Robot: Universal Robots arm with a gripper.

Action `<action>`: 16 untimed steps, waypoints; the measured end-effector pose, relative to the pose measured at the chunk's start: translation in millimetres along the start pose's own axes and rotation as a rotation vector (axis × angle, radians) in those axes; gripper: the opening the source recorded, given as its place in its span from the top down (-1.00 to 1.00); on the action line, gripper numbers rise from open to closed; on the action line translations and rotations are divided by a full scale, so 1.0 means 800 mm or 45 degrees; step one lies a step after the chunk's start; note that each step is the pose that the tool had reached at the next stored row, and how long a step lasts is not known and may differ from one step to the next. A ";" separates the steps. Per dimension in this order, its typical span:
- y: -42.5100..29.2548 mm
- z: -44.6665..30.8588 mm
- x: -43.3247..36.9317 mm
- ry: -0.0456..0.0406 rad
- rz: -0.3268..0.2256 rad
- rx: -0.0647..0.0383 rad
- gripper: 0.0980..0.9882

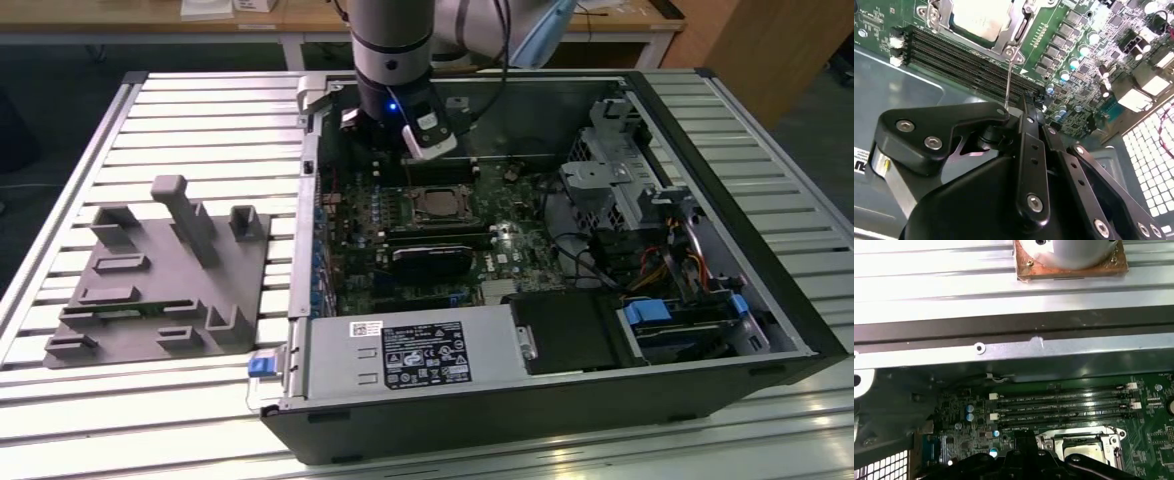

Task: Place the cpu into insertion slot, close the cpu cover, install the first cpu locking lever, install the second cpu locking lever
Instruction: 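Install the first cpu locking lever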

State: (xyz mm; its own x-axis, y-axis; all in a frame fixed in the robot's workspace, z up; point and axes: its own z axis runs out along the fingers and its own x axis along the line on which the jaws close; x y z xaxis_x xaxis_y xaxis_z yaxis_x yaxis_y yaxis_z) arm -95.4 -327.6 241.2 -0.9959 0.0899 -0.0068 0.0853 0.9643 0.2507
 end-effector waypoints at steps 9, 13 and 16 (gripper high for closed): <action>0.0028 0.0016 -0.032 0.000 0.000 0.000 0.98; 0.0046 0.0025 -0.051 0.000 0.000 0.000 0.98; 0.0051 0.0027 -0.058 0.000 0.000 0.000 0.98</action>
State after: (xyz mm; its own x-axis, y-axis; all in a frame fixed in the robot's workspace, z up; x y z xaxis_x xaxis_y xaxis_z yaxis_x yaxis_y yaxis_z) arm -49.0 -327.2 240.5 -0.9959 0.0898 -0.0067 0.0852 0.9643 0.2507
